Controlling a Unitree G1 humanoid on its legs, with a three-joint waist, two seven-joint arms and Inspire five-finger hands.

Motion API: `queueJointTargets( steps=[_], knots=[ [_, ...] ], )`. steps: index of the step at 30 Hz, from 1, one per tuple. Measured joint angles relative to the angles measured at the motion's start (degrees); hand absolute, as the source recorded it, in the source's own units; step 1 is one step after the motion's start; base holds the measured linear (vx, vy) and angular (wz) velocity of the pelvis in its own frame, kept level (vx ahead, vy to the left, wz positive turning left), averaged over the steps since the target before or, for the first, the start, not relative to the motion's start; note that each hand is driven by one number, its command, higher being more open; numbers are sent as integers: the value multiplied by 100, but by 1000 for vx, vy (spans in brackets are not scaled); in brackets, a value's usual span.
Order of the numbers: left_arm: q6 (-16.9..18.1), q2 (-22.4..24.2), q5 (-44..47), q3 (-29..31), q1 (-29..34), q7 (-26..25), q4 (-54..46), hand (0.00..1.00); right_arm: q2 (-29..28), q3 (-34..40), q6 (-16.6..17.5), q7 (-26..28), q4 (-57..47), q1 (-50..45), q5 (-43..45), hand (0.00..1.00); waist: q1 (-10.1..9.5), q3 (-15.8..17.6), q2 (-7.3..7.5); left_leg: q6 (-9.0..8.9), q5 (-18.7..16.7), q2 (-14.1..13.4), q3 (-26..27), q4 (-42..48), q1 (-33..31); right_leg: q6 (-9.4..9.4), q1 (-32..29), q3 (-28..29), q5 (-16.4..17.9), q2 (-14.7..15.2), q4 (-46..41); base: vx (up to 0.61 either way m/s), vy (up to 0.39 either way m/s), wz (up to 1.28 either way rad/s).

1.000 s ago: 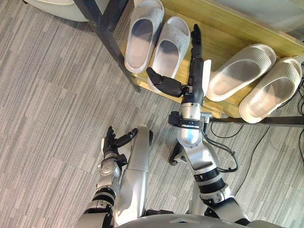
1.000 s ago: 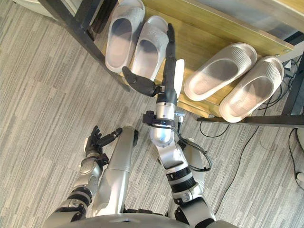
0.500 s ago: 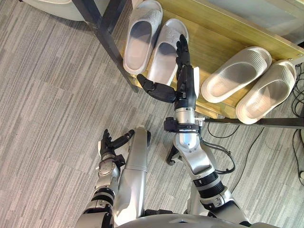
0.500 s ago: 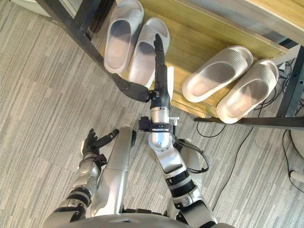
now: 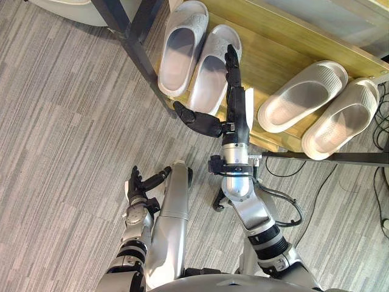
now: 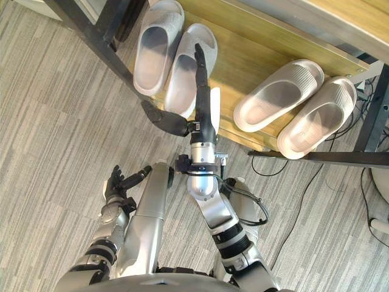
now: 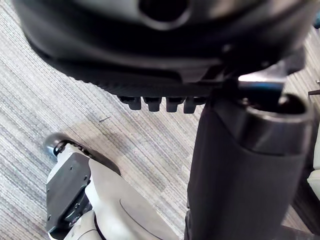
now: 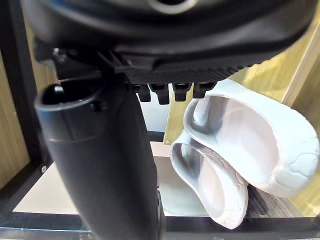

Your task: Organize the slippers on the shoe rack

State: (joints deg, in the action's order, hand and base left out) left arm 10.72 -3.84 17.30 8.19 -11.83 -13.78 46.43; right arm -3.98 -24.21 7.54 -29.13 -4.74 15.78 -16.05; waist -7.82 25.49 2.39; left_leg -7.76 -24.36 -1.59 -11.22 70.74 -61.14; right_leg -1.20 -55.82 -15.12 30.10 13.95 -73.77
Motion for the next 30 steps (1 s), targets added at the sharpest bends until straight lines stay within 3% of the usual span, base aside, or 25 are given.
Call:
queueJointTargets(
  steps=[30],
  knots=[
    [0, -51, -2, -1, -2, -113, 2, 100, 94, 281, -19, -335, -456, -638, -408, 100, 78, 66, 4, 98, -104, -28, 119, 71, 21, 45, -3, 102, -5, -8, 6, 1, 0, 0]
  ],
)
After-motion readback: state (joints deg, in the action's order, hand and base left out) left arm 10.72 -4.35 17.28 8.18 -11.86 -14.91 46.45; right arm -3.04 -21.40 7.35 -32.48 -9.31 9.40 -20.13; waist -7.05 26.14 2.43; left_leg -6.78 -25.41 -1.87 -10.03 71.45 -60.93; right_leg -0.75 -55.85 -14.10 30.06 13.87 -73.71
